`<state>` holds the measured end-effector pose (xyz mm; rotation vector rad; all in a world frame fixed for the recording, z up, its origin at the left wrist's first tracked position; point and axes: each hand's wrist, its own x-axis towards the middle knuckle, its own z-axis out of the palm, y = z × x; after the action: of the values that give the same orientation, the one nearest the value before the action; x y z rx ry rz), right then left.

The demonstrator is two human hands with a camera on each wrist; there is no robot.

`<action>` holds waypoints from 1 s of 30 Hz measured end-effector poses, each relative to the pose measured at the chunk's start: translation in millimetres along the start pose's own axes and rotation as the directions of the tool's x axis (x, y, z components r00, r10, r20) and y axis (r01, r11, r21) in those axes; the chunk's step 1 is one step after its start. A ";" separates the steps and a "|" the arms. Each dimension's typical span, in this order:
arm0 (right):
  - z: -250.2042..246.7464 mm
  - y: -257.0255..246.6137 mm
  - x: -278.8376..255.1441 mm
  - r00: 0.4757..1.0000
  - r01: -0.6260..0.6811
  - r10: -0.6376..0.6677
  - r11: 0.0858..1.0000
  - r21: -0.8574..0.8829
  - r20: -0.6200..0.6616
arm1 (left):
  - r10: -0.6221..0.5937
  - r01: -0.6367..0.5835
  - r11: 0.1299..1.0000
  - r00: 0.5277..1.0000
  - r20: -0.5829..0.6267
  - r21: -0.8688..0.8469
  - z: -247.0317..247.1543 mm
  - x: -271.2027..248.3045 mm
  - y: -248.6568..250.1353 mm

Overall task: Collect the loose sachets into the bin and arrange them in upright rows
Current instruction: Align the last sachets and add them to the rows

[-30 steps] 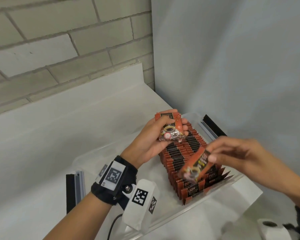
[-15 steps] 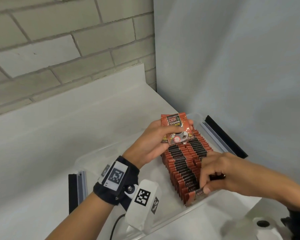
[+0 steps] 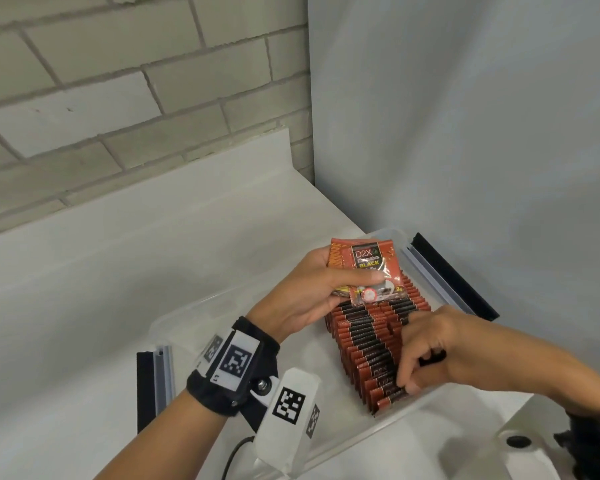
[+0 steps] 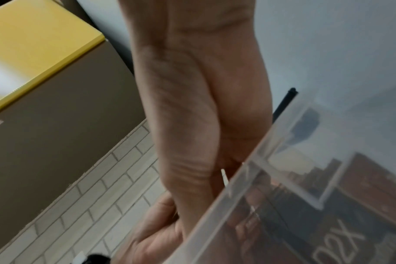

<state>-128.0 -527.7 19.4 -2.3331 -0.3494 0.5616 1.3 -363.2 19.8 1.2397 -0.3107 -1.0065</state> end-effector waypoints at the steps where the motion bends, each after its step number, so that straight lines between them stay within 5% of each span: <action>1: -2.9 -1.4 -1.7 0.998 -0.008 0.010 1.000 0.030 -0.058 | 0.002 -0.002 1.000 1.000 0.001 0.006 -0.2 0.2 -0.3; 4: -13.1 -8.1 -7.8 0.955 -0.016 0.085 0.971 0.237 -0.285 | 0.011 -0.012 1.000 1.000 0.011 0.018 0.1 -0.2 0.0; 8: -22.0 -14.5 -6.5 0.800 0.064 0.235 0.881 0.469 -0.552 | 0.019 -0.020 0.999 0.999 0.027 0.046 0.5 -0.3 -0.5; 12: -26.9 -13.4 1.3 0.691 0.131 0.312 0.833 0.537 -0.652 | 0.022 -0.025 0.996 0.999 0.045 0.082 1.6 -1.2 -1.1; 25: -37.5 -14.2 -10.2 0.775 0.094 0.234 0.875 0.474 -0.587 | -0.029 0.025 0.998 0.997 0.067 0.058 4.6 -3.8 3.2; 30: -33.5 -15.6 -27.4 0.865 0.078 0.136 0.915 0.397 -0.482 | -0.062 0.061 0.997 0.998 -0.012 -0.042 2.7 -0.6 4.7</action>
<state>-137.0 -546.6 60.3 -1.9806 0.0521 0.0106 1.2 -364.5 25.1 1.2244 -0.2411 -1.0521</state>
